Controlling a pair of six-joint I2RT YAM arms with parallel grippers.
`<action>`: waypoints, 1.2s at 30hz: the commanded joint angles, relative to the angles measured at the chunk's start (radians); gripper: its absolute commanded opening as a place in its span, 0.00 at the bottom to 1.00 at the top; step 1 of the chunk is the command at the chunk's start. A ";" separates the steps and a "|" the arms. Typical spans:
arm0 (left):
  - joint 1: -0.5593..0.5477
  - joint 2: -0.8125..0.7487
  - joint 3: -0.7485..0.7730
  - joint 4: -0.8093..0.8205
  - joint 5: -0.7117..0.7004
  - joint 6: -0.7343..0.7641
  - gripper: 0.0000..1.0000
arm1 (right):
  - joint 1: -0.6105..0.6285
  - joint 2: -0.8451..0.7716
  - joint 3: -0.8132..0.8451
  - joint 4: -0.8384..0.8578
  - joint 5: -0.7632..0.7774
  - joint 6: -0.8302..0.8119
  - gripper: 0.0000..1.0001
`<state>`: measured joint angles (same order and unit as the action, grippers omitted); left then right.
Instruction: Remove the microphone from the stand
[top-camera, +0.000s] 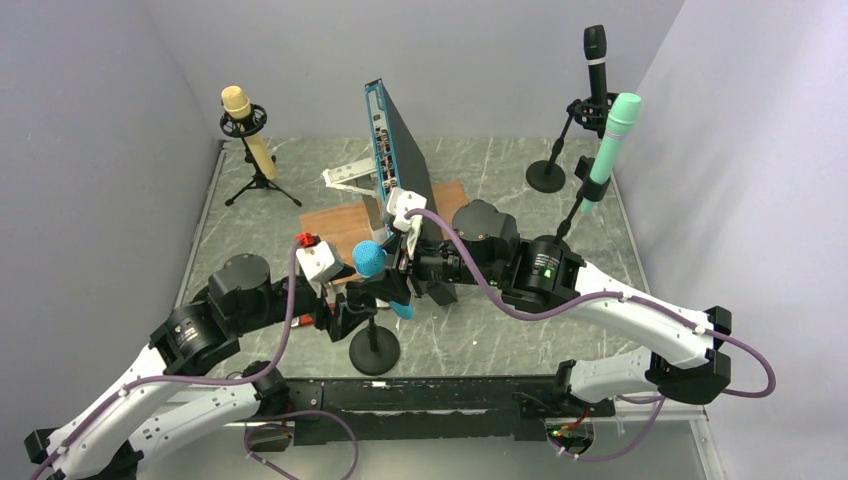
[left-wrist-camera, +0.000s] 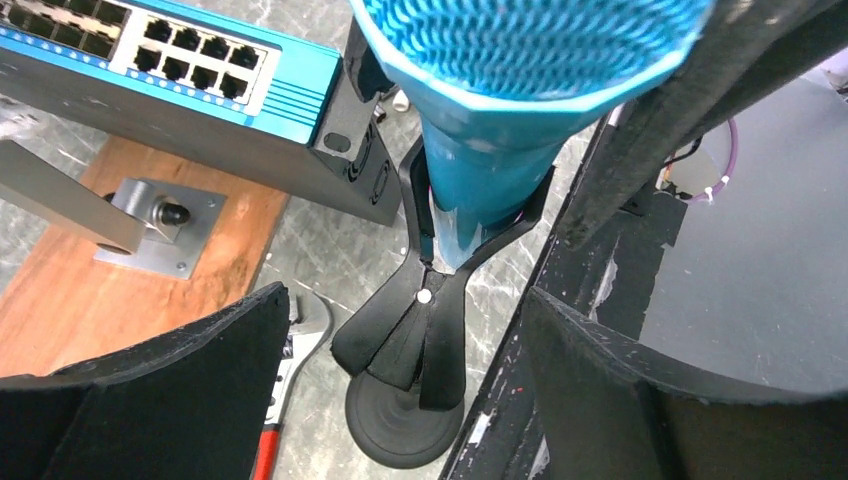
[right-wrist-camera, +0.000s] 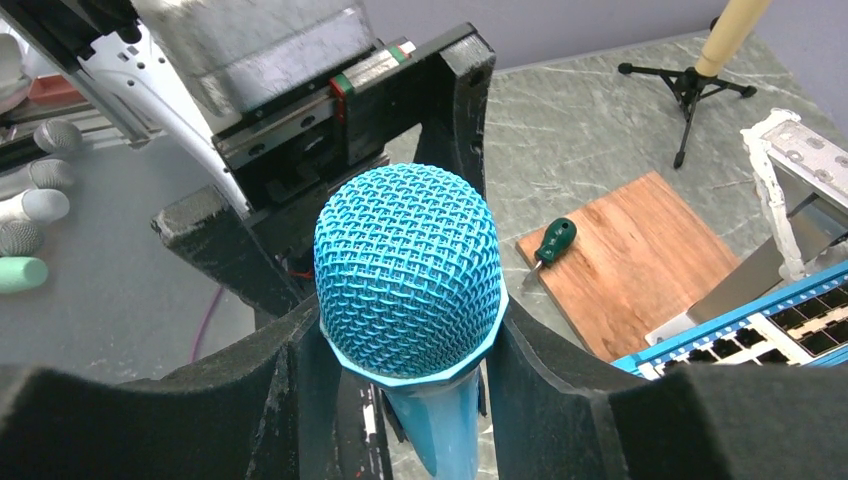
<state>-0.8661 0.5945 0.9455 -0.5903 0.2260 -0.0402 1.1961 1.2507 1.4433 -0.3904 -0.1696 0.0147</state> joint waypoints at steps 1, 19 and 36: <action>0.012 0.030 0.007 0.005 0.045 0.002 0.92 | -0.009 -0.015 0.000 0.005 -0.024 -0.005 0.00; 0.031 0.068 0.024 -0.049 -0.029 0.028 0.00 | -0.012 -0.023 0.172 -0.039 0.184 0.002 0.00; 0.032 0.125 0.377 -0.305 -0.597 -0.128 0.00 | -0.011 -0.468 -0.077 -0.068 0.653 0.121 0.00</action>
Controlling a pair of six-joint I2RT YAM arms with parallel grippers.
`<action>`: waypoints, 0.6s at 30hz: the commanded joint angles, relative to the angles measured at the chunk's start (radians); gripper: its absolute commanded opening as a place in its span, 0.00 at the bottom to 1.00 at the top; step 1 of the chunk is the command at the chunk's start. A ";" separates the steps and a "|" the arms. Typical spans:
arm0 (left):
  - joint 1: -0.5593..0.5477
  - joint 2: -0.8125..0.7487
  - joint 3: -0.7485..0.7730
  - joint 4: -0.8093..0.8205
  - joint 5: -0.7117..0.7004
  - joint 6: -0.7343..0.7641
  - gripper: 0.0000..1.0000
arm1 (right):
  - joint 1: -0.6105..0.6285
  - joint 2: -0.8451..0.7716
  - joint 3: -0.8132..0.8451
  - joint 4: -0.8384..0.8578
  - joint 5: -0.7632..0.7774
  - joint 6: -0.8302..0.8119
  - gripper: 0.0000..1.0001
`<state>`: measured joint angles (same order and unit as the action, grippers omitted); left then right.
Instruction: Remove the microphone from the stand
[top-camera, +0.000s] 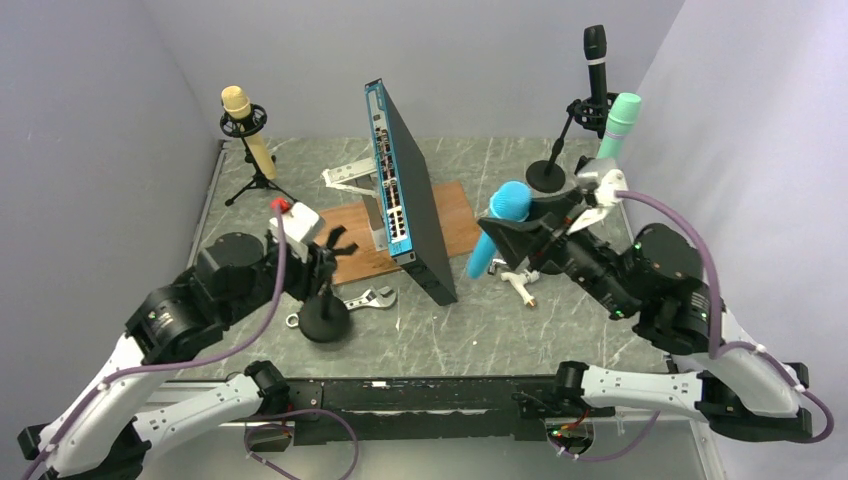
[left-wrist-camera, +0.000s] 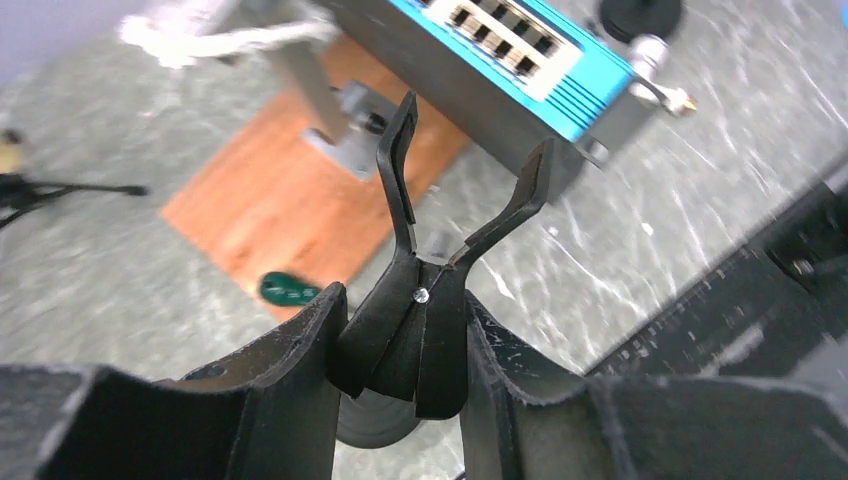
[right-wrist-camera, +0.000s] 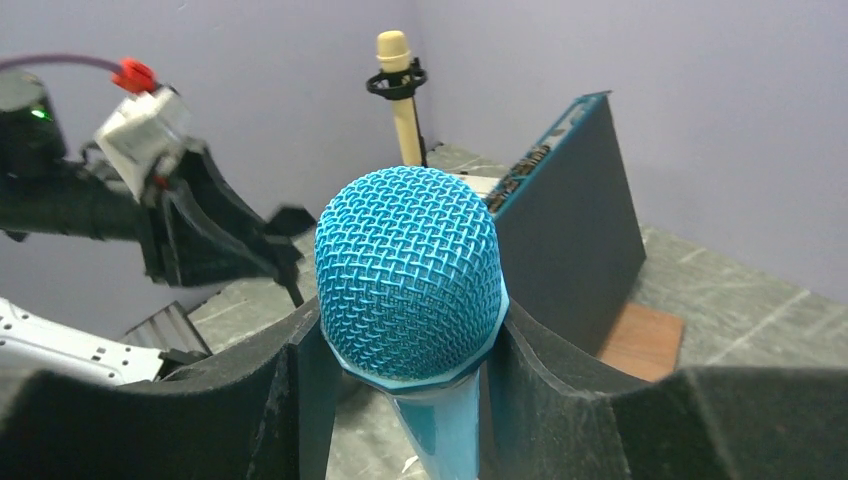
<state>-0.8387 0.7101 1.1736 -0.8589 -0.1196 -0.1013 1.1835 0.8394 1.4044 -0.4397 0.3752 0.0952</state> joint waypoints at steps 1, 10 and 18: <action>0.005 0.014 0.173 -0.048 -0.301 -0.081 0.00 | 0.000 -0.069 -0.044 -0.030 0.120 0.048 0.00; 0.147 0.114 0.211 0.044 -0.768 -0.091 0.00 | 0.001 -0.082 -0.062 -0.073 0.094 0.093 0.00; 0.630 0.190 0.154 0.230 -0.551 -0.110 0.00 | 0.001 -0.061 -0.082 -0.107 0.067 0.141 0.00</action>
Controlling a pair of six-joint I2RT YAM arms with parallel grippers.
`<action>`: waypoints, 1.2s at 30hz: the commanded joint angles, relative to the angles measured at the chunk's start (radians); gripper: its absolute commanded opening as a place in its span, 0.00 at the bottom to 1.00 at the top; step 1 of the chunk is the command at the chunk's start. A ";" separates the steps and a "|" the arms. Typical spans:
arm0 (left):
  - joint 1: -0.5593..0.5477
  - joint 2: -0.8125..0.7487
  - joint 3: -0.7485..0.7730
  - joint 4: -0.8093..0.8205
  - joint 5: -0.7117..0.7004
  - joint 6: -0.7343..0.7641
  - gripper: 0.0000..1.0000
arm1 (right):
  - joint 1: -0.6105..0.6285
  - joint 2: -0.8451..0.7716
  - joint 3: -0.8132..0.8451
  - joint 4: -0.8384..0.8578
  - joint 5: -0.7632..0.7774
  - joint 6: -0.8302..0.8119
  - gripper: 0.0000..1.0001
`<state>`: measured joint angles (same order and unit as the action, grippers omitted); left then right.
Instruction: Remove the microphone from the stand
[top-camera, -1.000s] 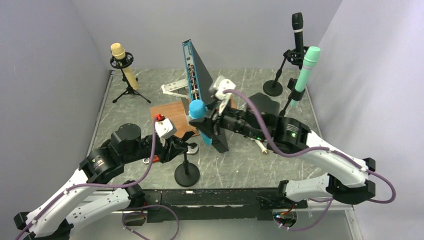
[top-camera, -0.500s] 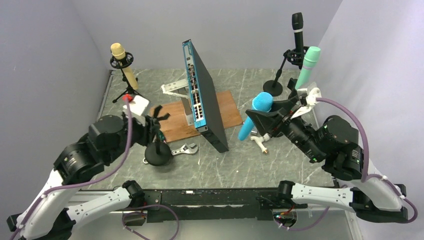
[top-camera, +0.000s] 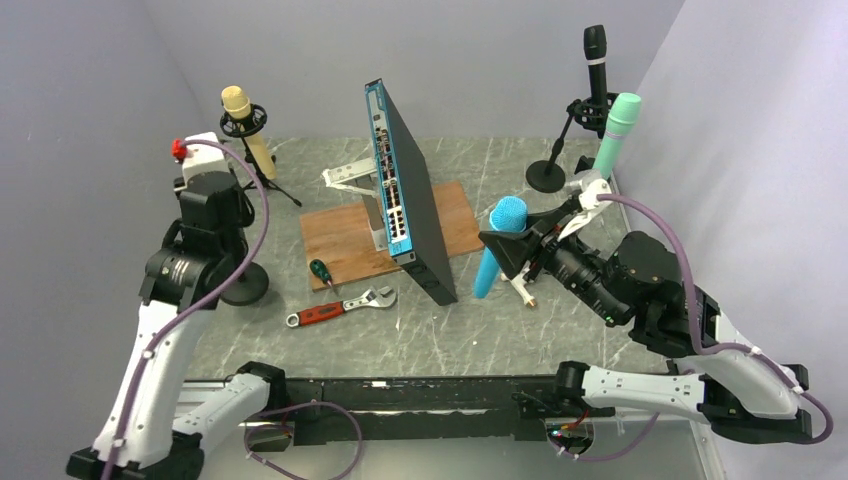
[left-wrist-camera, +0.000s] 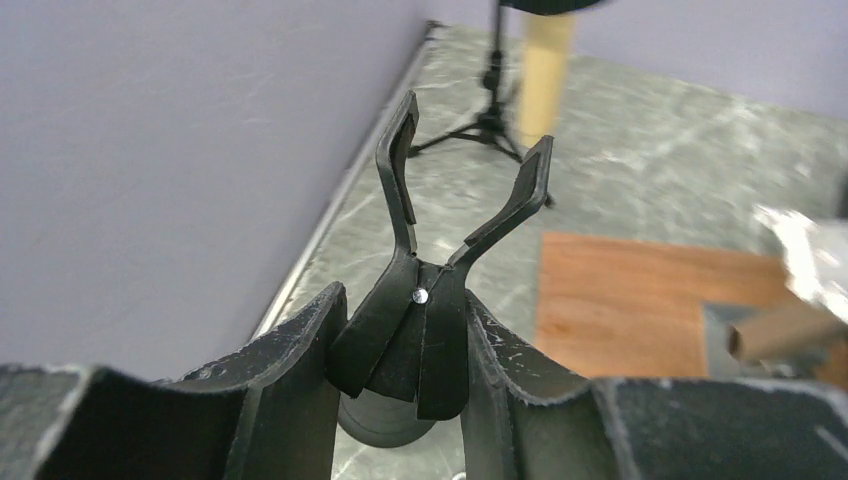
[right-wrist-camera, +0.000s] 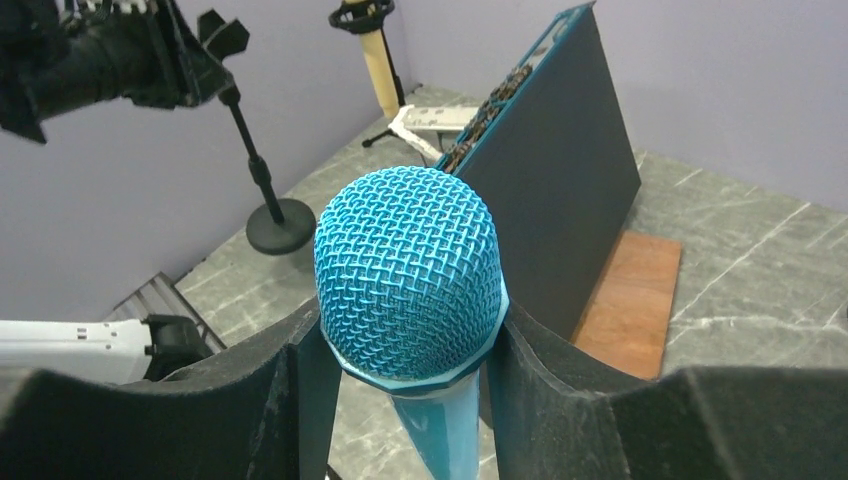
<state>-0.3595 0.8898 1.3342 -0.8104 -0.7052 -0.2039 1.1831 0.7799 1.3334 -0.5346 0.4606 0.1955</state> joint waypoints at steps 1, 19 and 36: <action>0.206 0.019 -0.027 0.206 0.029 -0.015 0.00 | 0.001 0.000 -0.014 -0.020 -0.018 0.048 0.00; 0.462 -0.093 -0.377 0.410 -0.119 -0.270 0.03 | 0.002 0.012 -0.030 -0.037 -0.042 0.070 0.00; 0.462 -0.071 -0.040 0.129 0.114 -0.213 0.99 | 0.001 0.050 -0.008 -0.037 -0.063 0.059 0.00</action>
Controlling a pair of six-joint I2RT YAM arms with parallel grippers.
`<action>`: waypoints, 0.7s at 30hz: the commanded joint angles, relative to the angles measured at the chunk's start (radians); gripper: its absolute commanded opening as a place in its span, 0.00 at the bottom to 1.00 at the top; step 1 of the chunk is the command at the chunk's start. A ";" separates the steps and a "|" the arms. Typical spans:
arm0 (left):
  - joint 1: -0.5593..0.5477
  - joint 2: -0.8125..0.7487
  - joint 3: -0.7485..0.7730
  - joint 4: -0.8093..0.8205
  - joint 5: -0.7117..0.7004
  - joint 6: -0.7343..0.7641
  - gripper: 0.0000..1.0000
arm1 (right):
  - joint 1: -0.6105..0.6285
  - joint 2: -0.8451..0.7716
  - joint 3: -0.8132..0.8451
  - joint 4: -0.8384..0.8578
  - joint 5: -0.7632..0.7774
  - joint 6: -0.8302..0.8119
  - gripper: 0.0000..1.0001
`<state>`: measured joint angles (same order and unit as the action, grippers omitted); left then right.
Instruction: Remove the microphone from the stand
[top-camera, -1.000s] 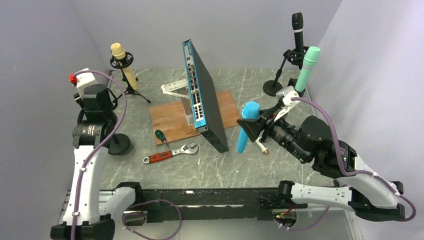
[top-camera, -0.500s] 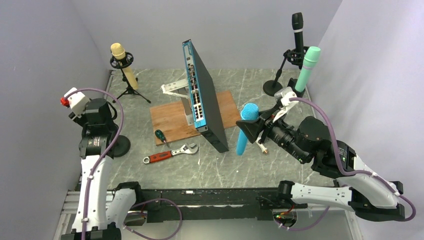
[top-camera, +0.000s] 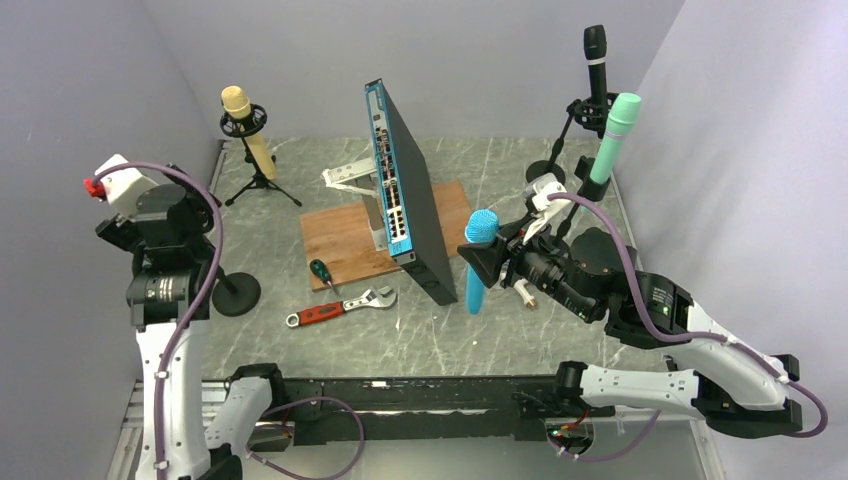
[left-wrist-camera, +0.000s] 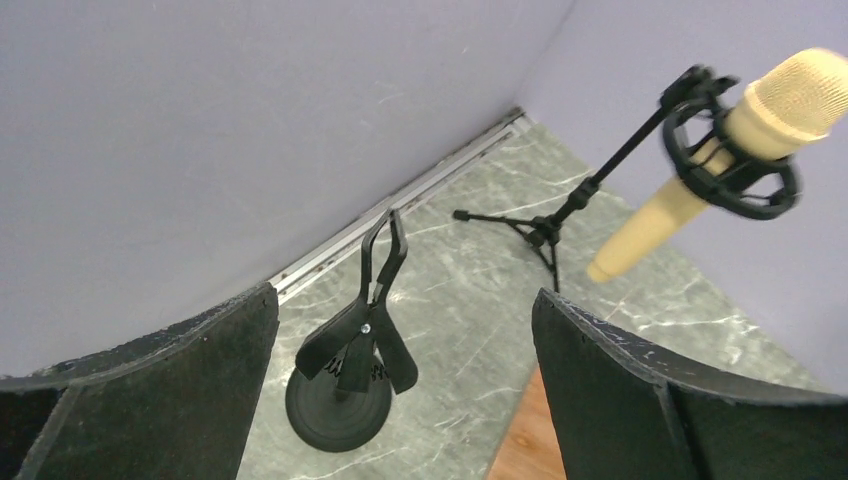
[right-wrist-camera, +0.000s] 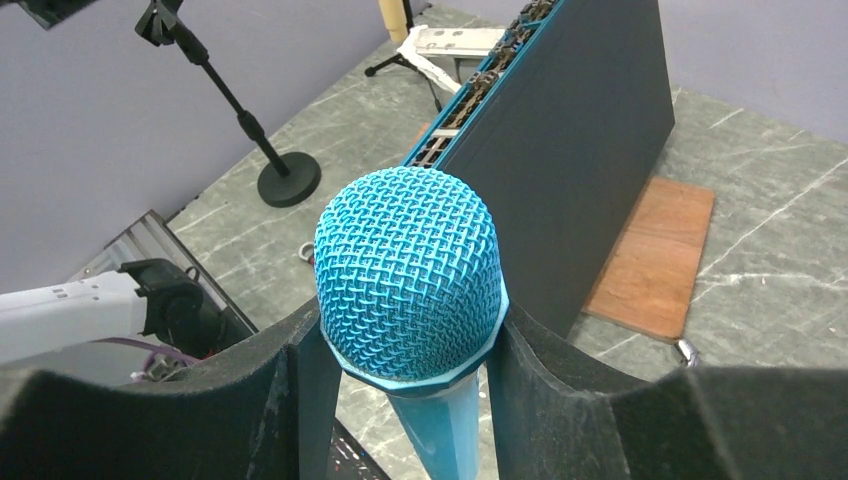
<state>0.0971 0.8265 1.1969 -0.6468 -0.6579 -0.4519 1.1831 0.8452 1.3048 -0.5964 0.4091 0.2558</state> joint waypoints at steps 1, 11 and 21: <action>0.006 -0.004 0.113 -0.045 0.054 0.038 0.99 | 0.001 -0.014 0.024 0.021 -0.011 -0.001 0.00; 0.005 0.110 0.168 -0.104 -0.043 0.015 0.96 | 0.001 0.010 0.072 0.001 -0.019 -0.012 0.00; 0.006 0.151 0.020 -0.136 -0.068 -0.074 0.75 | 0.001 0.008 0.066 0.015 -0.033 -0.007 0.00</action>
<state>0.0971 0.9844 1.2831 -0.7547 -0.6983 -0.4686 1.1831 0.8650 1.3304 -0.6209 0.3870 0.2543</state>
